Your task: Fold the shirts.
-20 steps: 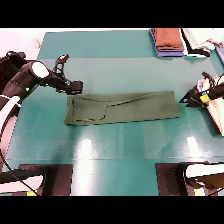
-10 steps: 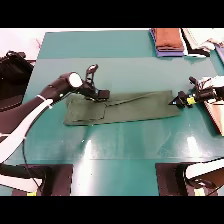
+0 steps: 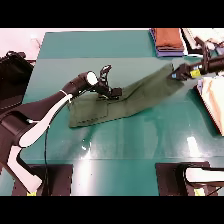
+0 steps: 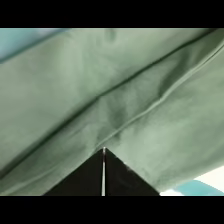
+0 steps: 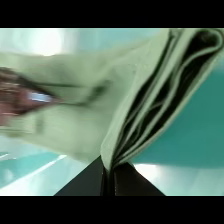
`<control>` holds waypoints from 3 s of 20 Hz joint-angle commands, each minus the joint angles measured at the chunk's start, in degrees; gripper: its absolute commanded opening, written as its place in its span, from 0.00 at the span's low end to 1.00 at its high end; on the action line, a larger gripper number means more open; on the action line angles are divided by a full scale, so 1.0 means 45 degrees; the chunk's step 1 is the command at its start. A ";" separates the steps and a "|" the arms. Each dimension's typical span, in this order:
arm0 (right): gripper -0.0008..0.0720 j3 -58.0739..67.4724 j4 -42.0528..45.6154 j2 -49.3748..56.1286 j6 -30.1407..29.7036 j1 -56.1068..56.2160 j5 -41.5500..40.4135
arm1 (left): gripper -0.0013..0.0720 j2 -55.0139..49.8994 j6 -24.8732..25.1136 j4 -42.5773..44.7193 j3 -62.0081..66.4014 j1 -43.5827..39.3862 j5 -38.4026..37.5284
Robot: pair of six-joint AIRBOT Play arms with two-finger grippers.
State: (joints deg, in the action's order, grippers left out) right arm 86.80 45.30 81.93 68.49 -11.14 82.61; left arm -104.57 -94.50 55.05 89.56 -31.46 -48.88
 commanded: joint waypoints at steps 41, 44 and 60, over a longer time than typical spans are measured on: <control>0.86 -0.5226 -0.1535 0.1938 0.1583 0.4473 -0.5221 | 0.05 0.6781 0.0772 0.4634 0.2414 0.5319 -0.3342; 0.82 -0.5187 -0.2880 0.2997 0.1287 0.5255 -0.5435 | 0.05 0.6785 0.0772 0.4614 0.2414 0.5319 -0.3376; 0.03 -0.0160 0.0228 0.3444 0.1695 0.5717 -0.6484 | 0.05 0.6785 0.0772 0.3643 0.2414 0.5110 -0.3453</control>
State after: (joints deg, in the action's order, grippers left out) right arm 84.42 39.27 101.30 74.26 20.27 52.71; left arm -74.06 -91.02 71.64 100.42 -7.79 -64.29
